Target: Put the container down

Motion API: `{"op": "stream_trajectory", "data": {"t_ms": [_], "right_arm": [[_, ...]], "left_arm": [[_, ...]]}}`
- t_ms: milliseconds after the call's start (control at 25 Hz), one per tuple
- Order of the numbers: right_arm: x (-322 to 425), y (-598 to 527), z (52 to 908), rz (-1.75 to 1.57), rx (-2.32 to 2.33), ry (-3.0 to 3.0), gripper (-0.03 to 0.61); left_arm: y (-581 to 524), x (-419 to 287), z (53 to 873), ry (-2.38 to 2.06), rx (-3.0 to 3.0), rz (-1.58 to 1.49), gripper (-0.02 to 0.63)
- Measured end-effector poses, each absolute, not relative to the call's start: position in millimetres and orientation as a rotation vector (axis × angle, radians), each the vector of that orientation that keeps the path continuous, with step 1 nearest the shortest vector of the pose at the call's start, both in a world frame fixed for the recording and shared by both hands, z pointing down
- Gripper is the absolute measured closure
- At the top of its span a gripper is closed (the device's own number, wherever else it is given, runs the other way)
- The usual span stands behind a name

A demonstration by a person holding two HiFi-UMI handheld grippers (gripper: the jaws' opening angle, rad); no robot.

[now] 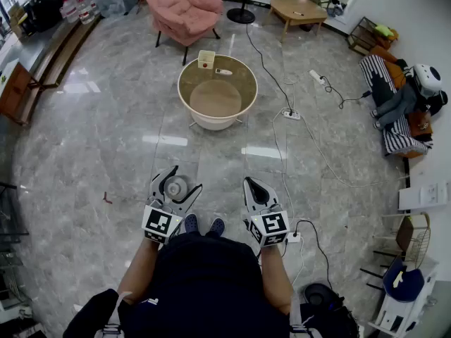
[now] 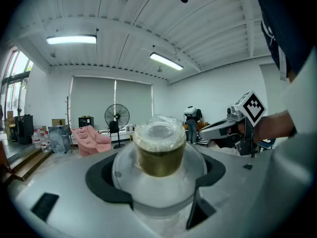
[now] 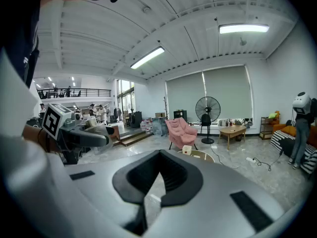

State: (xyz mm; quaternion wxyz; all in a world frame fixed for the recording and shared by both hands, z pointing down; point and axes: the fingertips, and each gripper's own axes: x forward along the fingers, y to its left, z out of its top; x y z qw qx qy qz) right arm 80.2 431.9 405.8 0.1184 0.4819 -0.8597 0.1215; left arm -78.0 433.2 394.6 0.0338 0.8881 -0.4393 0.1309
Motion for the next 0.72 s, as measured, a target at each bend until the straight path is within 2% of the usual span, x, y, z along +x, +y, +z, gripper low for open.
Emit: {"op": "stream_trajectory", "data": {"t_ms": [720], "right_arm": [[119,428,426,0.485,1.386,-2.553,0.551]], "left_arm": [[433,-39,403,-1.352,2.718,0.447,0.278]]}}
